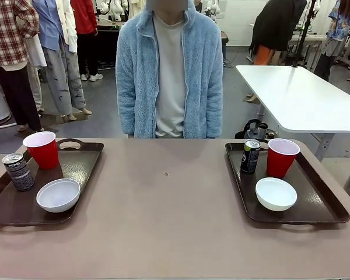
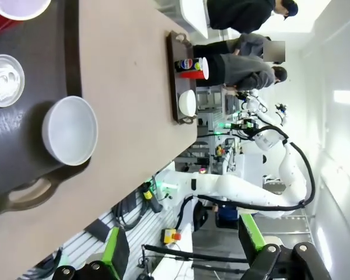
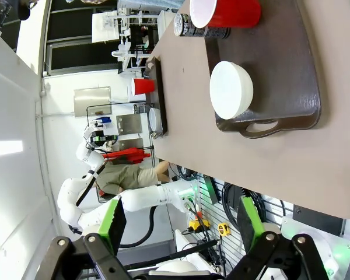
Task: Prepare tableware on both trays.
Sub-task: Pick up a Picnic Bowl from the table and place it on a Handle tray.
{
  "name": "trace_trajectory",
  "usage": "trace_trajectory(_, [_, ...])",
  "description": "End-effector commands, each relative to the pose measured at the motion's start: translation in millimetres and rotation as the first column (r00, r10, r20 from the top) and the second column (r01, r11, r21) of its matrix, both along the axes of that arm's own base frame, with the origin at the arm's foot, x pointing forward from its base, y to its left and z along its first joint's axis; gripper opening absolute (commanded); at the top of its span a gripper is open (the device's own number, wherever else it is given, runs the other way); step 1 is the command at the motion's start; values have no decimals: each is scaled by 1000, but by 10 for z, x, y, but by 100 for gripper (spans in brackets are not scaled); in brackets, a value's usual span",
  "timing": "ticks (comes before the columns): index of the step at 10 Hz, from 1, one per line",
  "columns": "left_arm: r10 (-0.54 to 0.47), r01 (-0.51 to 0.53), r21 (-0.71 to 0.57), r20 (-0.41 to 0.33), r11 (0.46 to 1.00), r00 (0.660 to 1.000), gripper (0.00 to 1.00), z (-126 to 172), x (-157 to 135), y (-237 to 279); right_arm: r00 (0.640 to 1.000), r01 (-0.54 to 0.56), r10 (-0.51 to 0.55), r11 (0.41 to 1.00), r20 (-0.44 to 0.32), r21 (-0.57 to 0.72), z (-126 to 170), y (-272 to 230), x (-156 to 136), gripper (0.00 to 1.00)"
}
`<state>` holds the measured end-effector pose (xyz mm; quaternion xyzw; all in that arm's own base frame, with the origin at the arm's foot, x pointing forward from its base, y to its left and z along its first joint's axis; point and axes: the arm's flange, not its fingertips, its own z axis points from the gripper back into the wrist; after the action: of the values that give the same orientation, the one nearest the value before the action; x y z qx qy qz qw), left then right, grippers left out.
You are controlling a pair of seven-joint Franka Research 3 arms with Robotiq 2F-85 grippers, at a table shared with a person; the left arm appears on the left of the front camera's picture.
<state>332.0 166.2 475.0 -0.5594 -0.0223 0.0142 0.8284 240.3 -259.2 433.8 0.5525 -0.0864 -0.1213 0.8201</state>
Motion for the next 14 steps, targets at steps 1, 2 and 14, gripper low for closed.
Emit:
trace_trajectory(1, [-7,6,34,33,999,999,100,31,-130,-60,1000,-8,8,1000,15,5,-1,-4,-25,100])
trace_trajectory(2, [-7,5,57,36,998,999,100,52,-154,-82,1000,-8,8,1000,15,5,-1,-4,-25,100])
trace_trajectory(14, [4,-4,8,3,1000,1000,100,20,-30,4,1000,-8,8,1000,15,5,-1,-4,-25,100])
